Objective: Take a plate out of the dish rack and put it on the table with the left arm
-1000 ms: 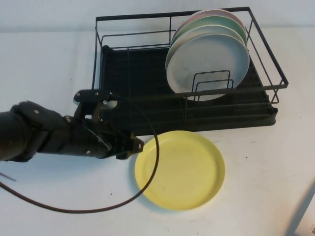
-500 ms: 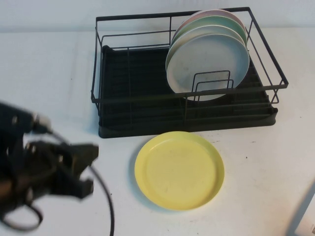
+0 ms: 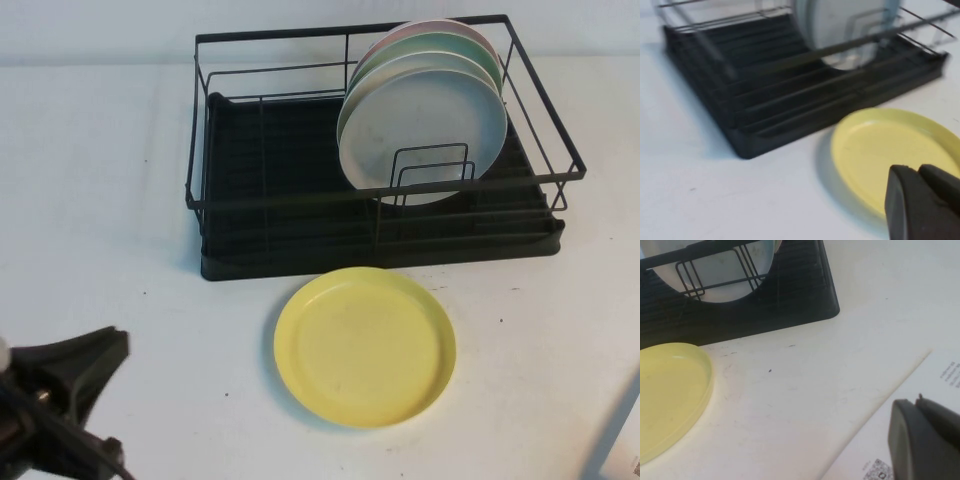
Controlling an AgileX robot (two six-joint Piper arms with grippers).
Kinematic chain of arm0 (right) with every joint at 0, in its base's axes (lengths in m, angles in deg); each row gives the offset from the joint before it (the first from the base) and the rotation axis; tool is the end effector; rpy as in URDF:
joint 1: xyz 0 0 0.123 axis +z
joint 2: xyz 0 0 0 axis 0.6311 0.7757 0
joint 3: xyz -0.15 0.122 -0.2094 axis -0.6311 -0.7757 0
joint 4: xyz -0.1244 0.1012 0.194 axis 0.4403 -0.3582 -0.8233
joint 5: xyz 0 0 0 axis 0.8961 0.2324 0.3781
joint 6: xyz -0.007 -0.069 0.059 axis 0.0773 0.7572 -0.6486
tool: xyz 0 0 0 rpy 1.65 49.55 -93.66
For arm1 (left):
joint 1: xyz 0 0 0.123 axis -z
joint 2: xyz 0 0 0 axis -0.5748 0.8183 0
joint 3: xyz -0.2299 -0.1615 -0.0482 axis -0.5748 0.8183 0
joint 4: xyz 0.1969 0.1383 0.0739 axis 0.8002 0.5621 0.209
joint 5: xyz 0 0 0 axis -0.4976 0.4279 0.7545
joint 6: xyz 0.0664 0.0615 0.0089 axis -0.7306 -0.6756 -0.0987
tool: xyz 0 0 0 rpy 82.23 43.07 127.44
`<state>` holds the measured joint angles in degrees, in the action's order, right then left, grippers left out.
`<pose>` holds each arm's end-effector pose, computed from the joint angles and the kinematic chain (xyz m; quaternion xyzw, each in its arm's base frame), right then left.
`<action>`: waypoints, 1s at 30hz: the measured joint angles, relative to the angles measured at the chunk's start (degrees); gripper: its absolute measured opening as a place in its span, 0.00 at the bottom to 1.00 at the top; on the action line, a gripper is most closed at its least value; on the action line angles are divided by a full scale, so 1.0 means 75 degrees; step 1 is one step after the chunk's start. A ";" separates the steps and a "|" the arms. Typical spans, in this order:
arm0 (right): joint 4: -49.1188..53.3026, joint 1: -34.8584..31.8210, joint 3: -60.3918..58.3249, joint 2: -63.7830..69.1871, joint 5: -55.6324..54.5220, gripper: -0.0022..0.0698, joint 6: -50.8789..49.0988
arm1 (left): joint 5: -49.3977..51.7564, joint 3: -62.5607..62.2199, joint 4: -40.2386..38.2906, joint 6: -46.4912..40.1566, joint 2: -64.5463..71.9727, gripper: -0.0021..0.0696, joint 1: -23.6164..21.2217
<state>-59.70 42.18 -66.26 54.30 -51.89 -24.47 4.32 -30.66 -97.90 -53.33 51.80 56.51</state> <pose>0.0521 0.0128 0.1724 0.0356 0.7968 0.1269 0.5897 0.1094 -0.0607 0.2672 0.2310 0.7780 -0.1600 0.5619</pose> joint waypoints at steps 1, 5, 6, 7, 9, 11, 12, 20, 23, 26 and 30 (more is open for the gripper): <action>0.0000 0.0000 0.0000 0.0000 0.0000 0.00 0.0000 | -0.0188 0.0166 0.0080 0.0148 -0.0103 0.03 0.0000; 0.0000 0.0000 0.0000 0.0000 0.0000 0.00 0.0000 | -0.1318 0.1150 0.1077 0.1417 -0.0974 0.03 0.0000; 0.0000 0.0000 0.0000 0.0000 0.0000 0.00 0.0000 | -0.1515 0.1414 0.1580 0.1907 -0.1286 0.03 0.0000; 0.0000 0.0000 0.0000 0.0000 0.0000 0.00 0.0000 | -0.1706 0.1664 0.2010 0.2445 -0.1540 0.03 0.0000; 0.0000 0.0000 0.0000 0.0000 0.0000 0.00 0.0000 | -0.2083 0.2151 0.2953 0.3327 -0.2185 0.03 -0.0018; 0.0000 0.0000 0.0000 0.0000 0.0000 0.00 0.0000 | -0.2378 0.2544 0.3503 0.3930 -0.2705 0.03 -0.0161; 0.0000 0.0000 0.0000 0.0000 0.0000 0.00 0.0000 | -0.2434 0.2714 0.3684 0.4172 -0.2961 0.03 -0.0288; 0.0000 0.0000 0.0000 0.0000 0.0000 0.00 0.0000 | -0.0869 0.2878 0.5291 0.5553 -0.4400 0.03 -0.1869; 0.0000 0.0000 0.0000 0.0000 0.0000 0.00 0.0000 | 0.0051 0.2878 0.5455 0.5794 -0.4618 0.03 -0.2274; 0.0000 0.0000 0.0000 0.0000 0.0000 0.00 0.0000 | 0.0688 0.2878 0.5560 0.5809 -0.4635 0.03 -0.2347; 0.0000 0.0000 0.0000 0.0000 0.0000 0.00 0.0000 | 0.0733 0.2878 0.5590 0.5809 -0.4635 0.03 -0.2347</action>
<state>-59.70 42.18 -66.26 54.30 -51.89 -24.47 9.81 -9.07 -55.97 -9.76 17.04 38.91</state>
